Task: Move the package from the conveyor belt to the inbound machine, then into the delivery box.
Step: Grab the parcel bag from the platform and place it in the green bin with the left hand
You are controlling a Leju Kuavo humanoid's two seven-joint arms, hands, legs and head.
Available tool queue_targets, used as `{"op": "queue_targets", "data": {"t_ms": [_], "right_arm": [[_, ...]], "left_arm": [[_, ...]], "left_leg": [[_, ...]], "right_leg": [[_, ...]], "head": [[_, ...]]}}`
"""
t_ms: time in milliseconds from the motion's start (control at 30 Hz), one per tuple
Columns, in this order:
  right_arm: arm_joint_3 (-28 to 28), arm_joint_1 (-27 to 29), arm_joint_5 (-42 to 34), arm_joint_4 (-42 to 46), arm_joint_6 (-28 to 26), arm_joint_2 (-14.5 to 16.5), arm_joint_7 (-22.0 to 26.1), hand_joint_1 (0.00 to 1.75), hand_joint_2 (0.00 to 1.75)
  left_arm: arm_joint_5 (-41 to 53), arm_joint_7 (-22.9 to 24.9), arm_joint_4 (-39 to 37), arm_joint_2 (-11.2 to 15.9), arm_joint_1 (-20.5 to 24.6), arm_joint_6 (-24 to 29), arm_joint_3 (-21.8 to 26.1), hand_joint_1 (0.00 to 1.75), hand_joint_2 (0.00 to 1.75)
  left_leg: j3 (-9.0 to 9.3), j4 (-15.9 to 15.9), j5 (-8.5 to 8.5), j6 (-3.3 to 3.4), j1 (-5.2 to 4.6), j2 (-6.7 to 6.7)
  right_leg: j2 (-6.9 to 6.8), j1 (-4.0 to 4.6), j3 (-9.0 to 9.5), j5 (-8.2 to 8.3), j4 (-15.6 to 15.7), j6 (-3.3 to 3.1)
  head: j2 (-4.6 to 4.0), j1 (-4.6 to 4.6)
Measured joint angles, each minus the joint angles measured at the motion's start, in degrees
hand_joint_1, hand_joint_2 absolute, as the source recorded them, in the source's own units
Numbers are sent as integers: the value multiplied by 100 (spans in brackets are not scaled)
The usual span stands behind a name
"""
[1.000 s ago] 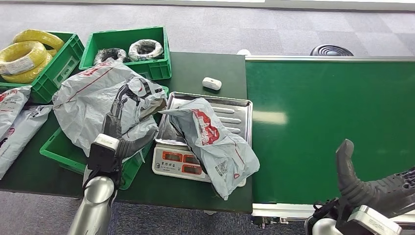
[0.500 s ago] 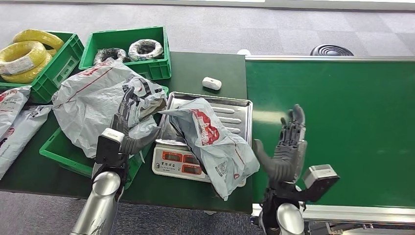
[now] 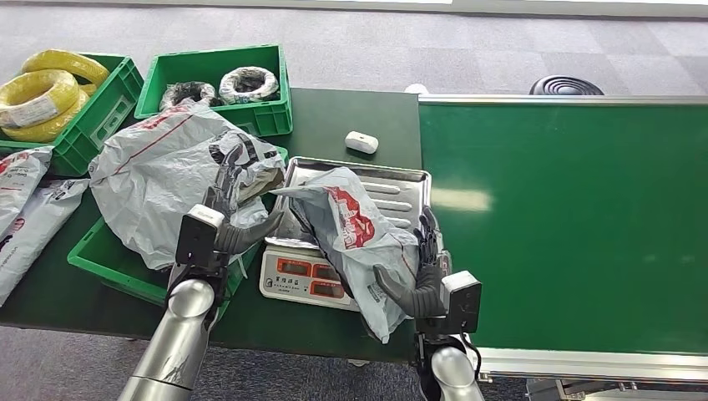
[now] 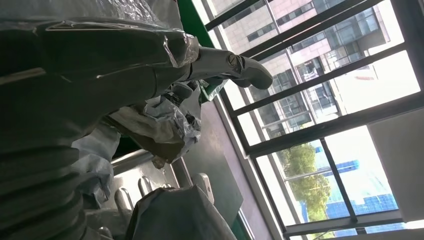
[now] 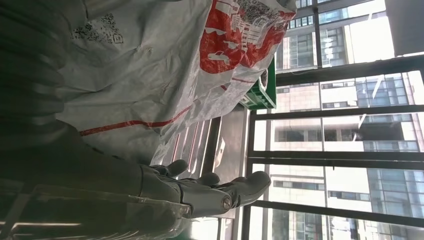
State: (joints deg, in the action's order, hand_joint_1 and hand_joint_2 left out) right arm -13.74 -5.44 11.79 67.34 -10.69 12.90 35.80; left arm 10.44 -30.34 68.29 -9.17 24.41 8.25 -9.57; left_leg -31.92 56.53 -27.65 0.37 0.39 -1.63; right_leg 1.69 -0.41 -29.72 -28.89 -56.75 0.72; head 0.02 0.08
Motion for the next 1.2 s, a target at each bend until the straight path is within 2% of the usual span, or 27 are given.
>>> {"op": "queue_targets", "data": {"t_ms": [233, 400, 633, 1200], "right_arm": [[-100, -18, 360, 47, -459, -51, 8, 0, 175], [-323, 148, 657, 930, -811, -116, -101, 0, 175], [-722, 362, 762, 1828, -948, -226, -276, 0, 175], [-938, 412, 865, 2086, -1084, -288, -393, 0, 175]], "left_arm": [[38, 1, -331, -30, 283, 0, -110, 0, 175], [7, 23, -432, -27, 351, 66, -118, 0, 175], [-16, 14, -541, -19, 375, 80, -115, 0, 175], [-16, -1, -723, -22, 471, 93, -111, 0, 175]], "left_leg": [[0, 0, 0, 0, 0, 1], [-2, 0, 0, 0, 0, 1], [-4, 0, 0, 0, 0, 1], [-4, 0, 2, 0, 0, 1]], "right_leg": [[1, 0, 0, 1, 0, -1], [1, 0, -2, 0, -1, 0], [1, 0, -5, 0, 0, -1], [1, 0, -4, 1, -1, -1]], "head": [[0, 0], [0, 0], [0, 1], [-1, 1]]}}
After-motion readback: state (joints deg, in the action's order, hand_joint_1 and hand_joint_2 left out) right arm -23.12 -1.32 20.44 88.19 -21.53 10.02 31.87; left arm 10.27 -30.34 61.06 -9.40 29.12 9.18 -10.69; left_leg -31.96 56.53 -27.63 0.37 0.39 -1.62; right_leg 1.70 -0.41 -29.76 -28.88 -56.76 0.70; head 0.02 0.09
